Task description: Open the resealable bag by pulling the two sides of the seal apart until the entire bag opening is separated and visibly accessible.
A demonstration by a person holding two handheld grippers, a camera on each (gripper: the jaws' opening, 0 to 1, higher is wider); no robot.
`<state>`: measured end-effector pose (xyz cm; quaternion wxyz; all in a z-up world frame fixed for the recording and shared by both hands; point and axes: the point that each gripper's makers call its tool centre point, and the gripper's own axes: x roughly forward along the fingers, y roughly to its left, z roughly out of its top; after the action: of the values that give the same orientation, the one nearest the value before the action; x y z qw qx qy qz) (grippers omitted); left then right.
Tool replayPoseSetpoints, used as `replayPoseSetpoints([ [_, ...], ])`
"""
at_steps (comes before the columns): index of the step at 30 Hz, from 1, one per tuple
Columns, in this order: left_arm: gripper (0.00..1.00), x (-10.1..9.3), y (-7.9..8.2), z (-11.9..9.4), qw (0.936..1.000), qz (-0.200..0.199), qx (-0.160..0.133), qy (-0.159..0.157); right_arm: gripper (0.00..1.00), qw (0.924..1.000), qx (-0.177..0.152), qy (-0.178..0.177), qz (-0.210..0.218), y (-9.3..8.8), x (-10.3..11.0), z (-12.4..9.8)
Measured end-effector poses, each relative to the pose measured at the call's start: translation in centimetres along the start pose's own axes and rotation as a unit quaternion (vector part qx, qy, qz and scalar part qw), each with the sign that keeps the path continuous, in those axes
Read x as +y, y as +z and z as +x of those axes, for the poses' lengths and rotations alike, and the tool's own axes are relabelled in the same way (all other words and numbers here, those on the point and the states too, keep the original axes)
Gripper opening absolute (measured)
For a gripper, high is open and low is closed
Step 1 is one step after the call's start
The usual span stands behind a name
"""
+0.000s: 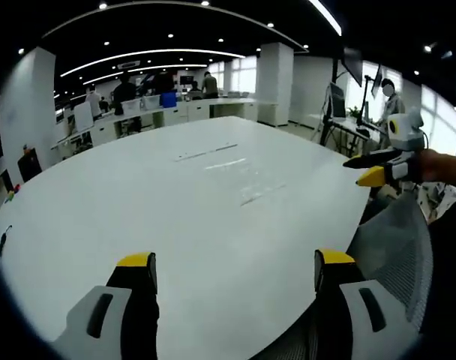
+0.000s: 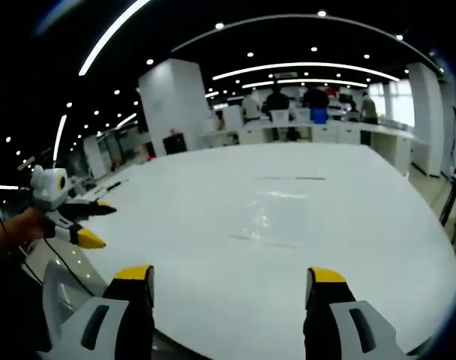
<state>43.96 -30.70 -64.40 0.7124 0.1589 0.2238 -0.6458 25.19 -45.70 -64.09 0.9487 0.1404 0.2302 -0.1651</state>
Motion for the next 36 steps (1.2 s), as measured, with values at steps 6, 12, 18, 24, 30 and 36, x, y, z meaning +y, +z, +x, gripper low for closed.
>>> replayPoseSetpoints([
  [6, 0.84, -0.21, 0.02, 0.14, 1.0, 0.001, 0.0, -0.003, 0.82, 1.0, 0.0, -0.002, 0.0, 0.0, -0.15, -0.01],
  [12, 0.85, 0.14, -0.34, 0.14, 1.0, 0.004, 0.005, 0.003, 0.82, 1.0, 0.004, -0.005, 0.001, -0.25, -0.42, -0.03],
  [18, 0.85, 0.41, -0.46, -0.03, 1.0, 0.001, 0.005, 0.005, 0.82, 1.0, 0.006, -0.006, 0.0, -0.35, -0.54, -0.09],
  [24, 0.85, 0.48, -0.36, -0.12, 1.0, 0.001, 0.004, 0.004, 0.82, 1.0, 0.004, -0.007, -0.002, -0.08, -0.72, -0.13],
  [30, 0.85, 0.2, -0.11, 0.01, 1.0, 0.004, 0.003, 0.001, 0.81, 1.0, 0.001, -0.008, -0.005, 0.33, -0.74, -0.14],
  [36, 0.86, -0.2, -0.16, 0.18, 1.0, 0.007, 0.004, -0.003, 0.81, 0.9999, -0.001, -0.006, -0.009, 0.47, -0.71, -0.04],
])
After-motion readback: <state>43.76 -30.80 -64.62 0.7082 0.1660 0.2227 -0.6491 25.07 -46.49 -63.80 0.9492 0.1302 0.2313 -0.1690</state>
